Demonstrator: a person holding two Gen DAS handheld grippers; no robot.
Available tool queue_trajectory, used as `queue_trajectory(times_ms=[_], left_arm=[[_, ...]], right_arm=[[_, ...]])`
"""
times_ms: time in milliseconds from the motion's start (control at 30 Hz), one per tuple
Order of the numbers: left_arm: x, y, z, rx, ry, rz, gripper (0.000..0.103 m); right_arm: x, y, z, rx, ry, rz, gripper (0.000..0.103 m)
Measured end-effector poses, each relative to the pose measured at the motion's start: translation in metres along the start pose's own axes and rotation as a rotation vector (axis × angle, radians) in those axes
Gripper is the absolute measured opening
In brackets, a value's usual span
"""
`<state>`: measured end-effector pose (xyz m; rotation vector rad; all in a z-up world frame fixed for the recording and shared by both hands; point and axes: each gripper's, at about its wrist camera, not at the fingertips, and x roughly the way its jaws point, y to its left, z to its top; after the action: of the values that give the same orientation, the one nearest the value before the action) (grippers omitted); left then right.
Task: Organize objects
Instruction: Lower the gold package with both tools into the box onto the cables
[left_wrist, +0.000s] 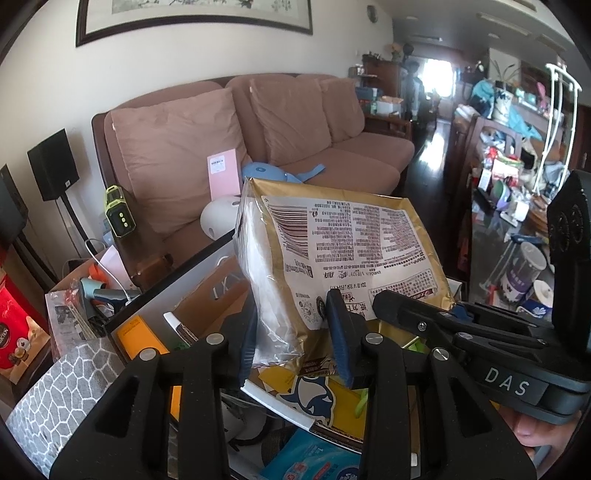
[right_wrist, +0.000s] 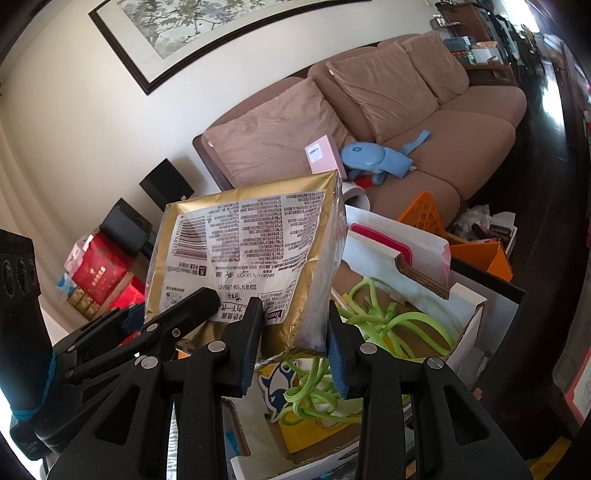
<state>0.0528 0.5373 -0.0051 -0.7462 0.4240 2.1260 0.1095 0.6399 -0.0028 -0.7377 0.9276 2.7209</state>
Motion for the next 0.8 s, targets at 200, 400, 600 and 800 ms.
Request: queue_trajectory(times_ms=[200, 400, 600, 800], left_arm=[[0.005, -0.002, 0.0, -0.005, -0.001, 0.004, 0.035], [0.008, -0.004, 0.002, 0.0, 0.001, 0.002, 0.036], [0.013, -0.005, 0.002, 0.003, 0.012, -0.002, 0.038], [0.017, -0.005, 0.002, 0.011, 0.027, -0.004, 0.039]], right_arm=[[0.0, -0.001, 0.0, 0.006, 0.001, -0.003, 0.034], [0.0, -0.003, 0.0, 0.016, 0.002, -0.009, 0.034], [0.002, -0.006, 0.0, 0.03, 0.01, -0.017, 0.035], [0.003, -0.007, -0.001, 0.044, 0.015, -0.029, 0.036]])
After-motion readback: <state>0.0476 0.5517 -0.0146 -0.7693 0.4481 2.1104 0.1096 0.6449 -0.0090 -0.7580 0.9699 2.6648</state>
